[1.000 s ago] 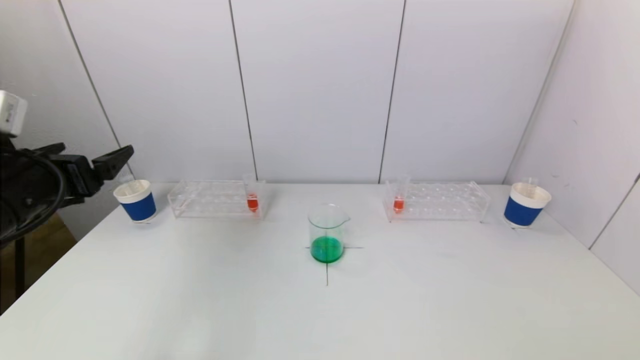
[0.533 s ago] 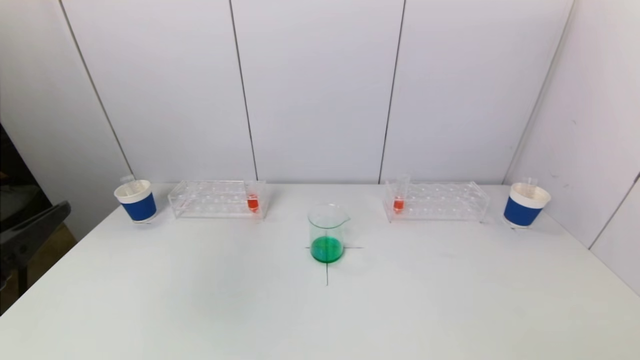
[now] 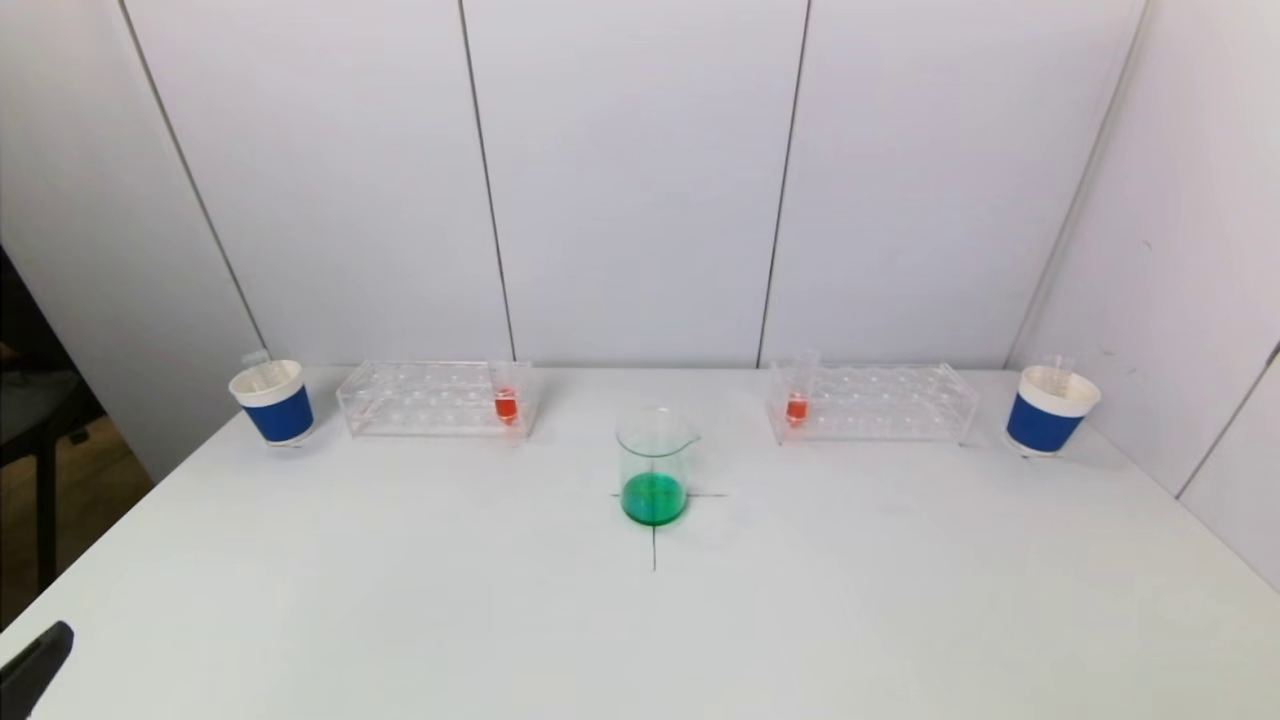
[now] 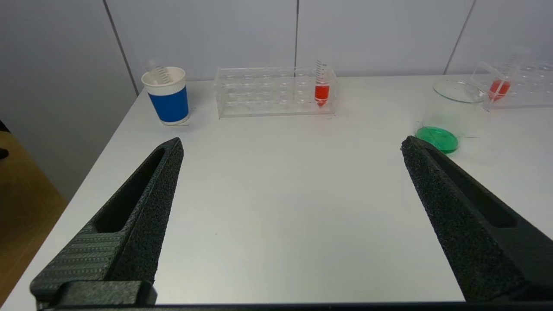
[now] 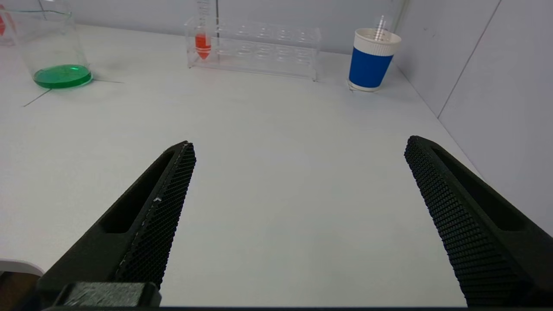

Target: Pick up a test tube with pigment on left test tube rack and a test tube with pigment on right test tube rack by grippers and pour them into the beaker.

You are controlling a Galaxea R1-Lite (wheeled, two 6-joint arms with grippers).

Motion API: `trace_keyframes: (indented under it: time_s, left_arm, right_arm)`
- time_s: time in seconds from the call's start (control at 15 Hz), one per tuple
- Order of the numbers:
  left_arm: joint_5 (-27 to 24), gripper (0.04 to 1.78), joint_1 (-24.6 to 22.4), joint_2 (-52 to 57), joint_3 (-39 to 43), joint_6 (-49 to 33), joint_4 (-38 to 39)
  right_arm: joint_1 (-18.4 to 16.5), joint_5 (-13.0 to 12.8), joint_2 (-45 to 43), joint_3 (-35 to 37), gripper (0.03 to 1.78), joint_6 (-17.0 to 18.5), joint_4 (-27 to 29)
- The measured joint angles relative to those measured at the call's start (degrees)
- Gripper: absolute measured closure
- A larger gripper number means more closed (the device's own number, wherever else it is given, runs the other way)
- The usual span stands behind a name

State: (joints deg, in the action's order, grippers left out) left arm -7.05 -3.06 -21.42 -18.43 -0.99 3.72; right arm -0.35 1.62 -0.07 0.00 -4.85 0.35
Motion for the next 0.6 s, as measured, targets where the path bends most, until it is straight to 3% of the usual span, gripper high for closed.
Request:
trace_keyframes:
  time_s: [0.33,0.6]
  left_arm:
    - [0.0,0.06,1.3,9.8,6.4,1.2,-3.1]
    - [-0.1,0.06,2.6,18.2,8.1,2.6,-11.9]
  right_arm:
    - [0.0,0.0,0.0,0.0,0.05,0.0,0.0]
    - [0.0,0.0,0.0,0.0,0.05,0.0,0.0]
